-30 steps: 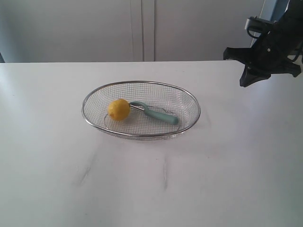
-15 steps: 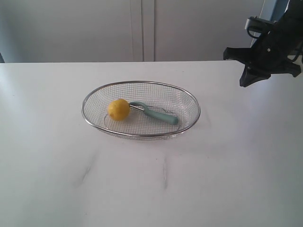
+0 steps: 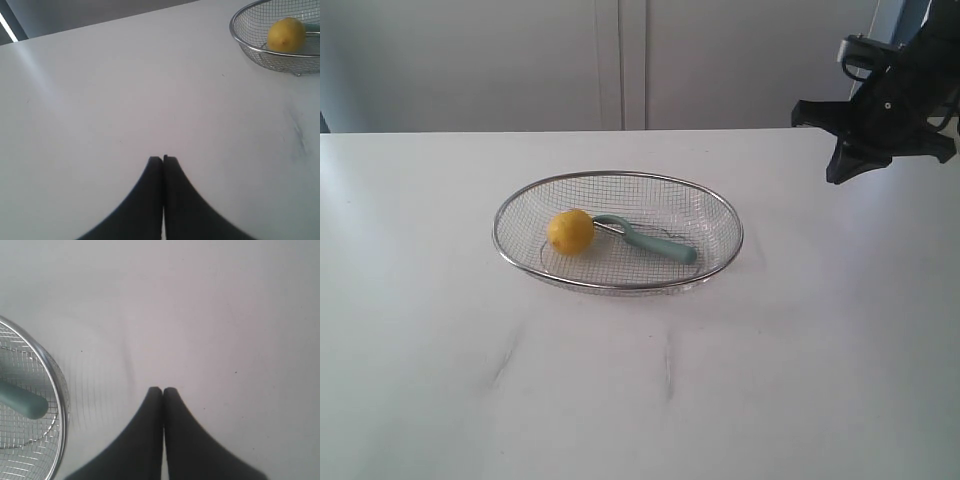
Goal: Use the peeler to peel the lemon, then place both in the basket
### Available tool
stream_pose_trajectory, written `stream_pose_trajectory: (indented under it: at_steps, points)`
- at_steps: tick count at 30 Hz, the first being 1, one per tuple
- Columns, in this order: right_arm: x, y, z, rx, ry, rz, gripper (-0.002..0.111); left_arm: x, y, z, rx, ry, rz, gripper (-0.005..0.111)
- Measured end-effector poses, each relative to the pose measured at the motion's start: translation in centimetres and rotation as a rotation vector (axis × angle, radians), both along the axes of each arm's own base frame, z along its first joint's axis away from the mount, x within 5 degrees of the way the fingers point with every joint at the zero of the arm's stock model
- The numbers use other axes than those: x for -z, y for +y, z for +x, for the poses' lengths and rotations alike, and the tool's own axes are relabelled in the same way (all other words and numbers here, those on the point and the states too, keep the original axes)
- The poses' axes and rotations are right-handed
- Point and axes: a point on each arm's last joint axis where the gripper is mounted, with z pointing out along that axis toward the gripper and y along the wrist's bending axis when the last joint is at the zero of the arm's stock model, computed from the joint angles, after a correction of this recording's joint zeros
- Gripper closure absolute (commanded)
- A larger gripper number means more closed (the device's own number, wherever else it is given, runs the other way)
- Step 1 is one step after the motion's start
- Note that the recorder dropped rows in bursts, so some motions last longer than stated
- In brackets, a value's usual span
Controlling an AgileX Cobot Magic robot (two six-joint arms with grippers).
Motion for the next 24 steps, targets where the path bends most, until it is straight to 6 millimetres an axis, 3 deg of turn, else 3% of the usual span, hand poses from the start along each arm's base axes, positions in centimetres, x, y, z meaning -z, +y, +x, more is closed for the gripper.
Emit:
stream_pose_trajectory:
  at_steps: [24]
  points:
    - [0.0, 0.0, 0.0, 0.0, 0.0, 0.0, 0.108, -0.73, 0.4, 0.17, -0.029, -0.114, 0.055, 0.107]
